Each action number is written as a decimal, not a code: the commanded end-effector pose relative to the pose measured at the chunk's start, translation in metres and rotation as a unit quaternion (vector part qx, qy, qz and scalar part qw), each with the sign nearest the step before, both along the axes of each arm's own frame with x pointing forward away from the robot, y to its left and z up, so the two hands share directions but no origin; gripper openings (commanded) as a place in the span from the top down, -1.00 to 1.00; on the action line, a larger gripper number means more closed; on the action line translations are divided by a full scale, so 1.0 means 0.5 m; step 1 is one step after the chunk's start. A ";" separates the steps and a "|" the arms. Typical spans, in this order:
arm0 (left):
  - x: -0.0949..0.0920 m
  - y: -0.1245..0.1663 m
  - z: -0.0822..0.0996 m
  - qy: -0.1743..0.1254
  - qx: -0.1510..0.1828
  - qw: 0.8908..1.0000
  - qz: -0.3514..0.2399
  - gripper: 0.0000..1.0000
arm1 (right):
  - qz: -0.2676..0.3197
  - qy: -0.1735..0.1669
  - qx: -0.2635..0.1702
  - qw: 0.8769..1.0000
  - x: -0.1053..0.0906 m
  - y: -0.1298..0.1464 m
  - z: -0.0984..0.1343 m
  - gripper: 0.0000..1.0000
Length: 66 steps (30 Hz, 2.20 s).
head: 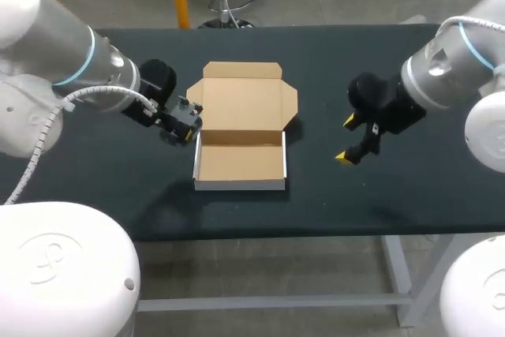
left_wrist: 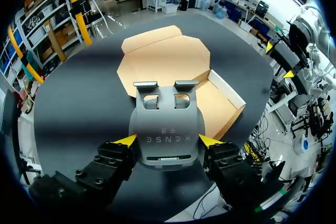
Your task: Assemble the packaging by folding the flat box into shape, placing the metal phone stand inside, and closing the box properly
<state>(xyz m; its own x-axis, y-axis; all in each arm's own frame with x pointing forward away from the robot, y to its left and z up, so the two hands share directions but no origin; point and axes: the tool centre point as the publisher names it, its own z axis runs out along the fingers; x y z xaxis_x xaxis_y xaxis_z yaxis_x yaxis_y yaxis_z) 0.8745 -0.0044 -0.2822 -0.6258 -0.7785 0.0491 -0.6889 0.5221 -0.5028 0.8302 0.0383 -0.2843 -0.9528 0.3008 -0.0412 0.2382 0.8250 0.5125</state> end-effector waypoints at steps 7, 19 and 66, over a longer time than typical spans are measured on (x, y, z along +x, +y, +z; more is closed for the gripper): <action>0.005 -0.079 -0.025 0.025 0.026 0.999 -0.028 1.00 | 0.002 0.002 0.002 1.000 0.000 -0.003 0.002 -1.00; 0.017 -0.156 -0.078 0.047 0.044 0.996 -0.062 1.00 | 0.002 0.002 0.002 1.000 0.000 -0.003 0.002 -1.00; 0.031 -0.235 -0.240 0.082 0.109 0.987 -0.084 -1.00 | 0.002 0.002 0.002 1.000 0.000 -0.003 0.002 -1.00</action>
